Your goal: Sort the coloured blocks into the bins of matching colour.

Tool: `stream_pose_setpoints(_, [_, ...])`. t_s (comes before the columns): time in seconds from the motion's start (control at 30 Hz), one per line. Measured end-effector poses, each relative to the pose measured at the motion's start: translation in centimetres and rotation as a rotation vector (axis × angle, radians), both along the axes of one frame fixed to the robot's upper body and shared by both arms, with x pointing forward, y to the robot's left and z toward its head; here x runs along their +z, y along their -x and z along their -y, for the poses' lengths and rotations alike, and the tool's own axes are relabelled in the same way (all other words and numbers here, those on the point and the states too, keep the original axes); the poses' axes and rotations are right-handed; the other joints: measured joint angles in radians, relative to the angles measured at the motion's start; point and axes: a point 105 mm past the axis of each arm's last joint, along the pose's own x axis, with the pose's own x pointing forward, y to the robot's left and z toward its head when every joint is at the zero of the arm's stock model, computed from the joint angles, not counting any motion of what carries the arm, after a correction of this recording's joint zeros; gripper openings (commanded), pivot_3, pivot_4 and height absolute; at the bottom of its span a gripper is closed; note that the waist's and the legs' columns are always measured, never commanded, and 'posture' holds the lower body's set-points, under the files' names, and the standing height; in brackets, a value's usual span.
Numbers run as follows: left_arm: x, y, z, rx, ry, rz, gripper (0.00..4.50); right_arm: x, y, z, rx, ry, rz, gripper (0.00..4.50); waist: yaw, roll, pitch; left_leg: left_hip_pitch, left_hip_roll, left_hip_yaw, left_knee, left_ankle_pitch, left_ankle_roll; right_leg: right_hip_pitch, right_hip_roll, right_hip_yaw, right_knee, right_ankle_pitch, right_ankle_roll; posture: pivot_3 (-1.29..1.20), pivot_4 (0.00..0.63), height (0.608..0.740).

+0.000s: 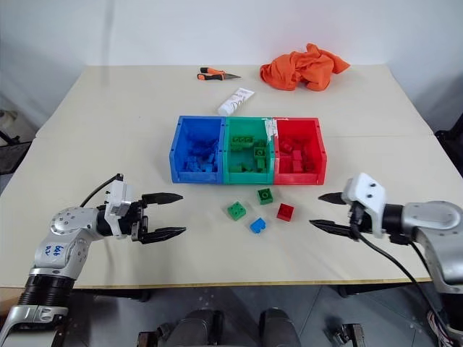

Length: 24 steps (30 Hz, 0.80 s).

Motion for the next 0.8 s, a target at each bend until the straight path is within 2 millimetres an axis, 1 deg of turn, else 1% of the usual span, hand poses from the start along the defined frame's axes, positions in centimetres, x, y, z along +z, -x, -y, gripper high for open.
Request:
stream_pose_setpoints(0.13, [0.0, 0.1, 0.0, 0.002, -0.001, 0.001, 4.50, -1.6, -1.5, -1.3, 0.010, -0.004, -0.036, 3.34, 0.000, 0.000, 0.000, 0.000, 0.000, 0.000, 0.000, 0.000, 0.000, 0.000, 0.000, 0.000, -0.001, 0.000, 0.000, 0.00, 0.150, 0.740])
stream_pose_setpoints(0.3, [0.2, 0.4, 0.2, 0.007, -0.003, 0.009, 4.50, -3.3, -2.3, -3.2, 0.056, 0.010, -0.079, 3.34, -0.001, 0.000, 0.000, -0.001, 0.000, -0.001, 0.000, 0.000, 0.000, 0.000, 0.000, -0.001, 0.000, 0.000, 0.000, 0.00, 0.150, 0.740])
stream_pose_setpoints(0.4, [-0.1, 0.7, 0.1, 0.016, -0.005, -0.002, 4.50, -4.1, -2.6, -3.1, 0.048, 0.041, -0.101, 2.69, 0.000, 0.000, 0.000, -0.001, 0.000, -0.001, 0.000, 0.000, 0.000, 0.000, 0.000, -0.001, -0.001, 0.000, 0.000, 0.00, 0.150, 0.740])
stream_pose_setpoints(0.47, [0.0, 0.8, 0.1, 0.019, -0.006, 0.001, 4.50, -4.5, -2.6, -3.2, 0.046, 0.046, -0.110, 2.03, 0.000, 0.000, 0.000, -0.001, 0.000, -0.001, 0.000, 0.000, 0.000, 0.000, 0.000, -0.001, -0.001, 0.000, 0.000, 0.00, 0.150, 0.740])
stream_pose_setpoints(0.53, [0.1, 0.8, -0.1, 0.032, -0.003, 0.000, 4.50, -4.4, -2.6, -3.4, 0.052, 0.040, -0.109, 1.45, 0.000, 0.000, 0.000, -0.001, 0.000, -0.001, 0.000, 0.000, 0.000, 0.000, 0.000, -0.001, 0.000, 0.000, 0.000, 0.00, 0.150, 0.740])
stream_pose_setpoints(0.7, [0.0, 0.8, -0.3, 0.042, -0.003, -0.008, 4.50, -3.3, -2.7, -3.5, 0.050, 0.027, -0.069, 1.46, -0.001, 0.001, 0.000, -0.001, 0.000, -0.001, 0.000, 0.000, 0.000, 0.000, 0.000, -0.001, 0.000, 0.000, 0.000, 0.00, 0.150, 0.740])
stream_pose_setpoints(0.77, [0.0, 0.8, -0.3, 0.042, -0.003, -0.009, 4.50, -2.0, -3.5, -3.5, 0.024, 0.013, -0.030, 1.46, -0.002, 0.001, 0.001, -0.001, 0.000, -0.001, 0.000, 0.000, 0.000, 0.000, 0.000, -0.001, -0.001, 0.000, 0.000, 0.00, 0.150, 0.740])
stream_pose_setpoints(0.8, [0.0, 0.8, -0.3, 0.042, -0.003, -0.008, 4.50, -0.7, -4.1, -3.5, 0.006, -0.007, 0.015, 1.46, -0.003, 0.002, 0.001, -0.001, 0.000, -0.001, 0.000, 0.000, 0.000, -0.001, 0.000, -0.001, 0.000, 0.000, 0.000, 0.00, 0.150, 0.740])
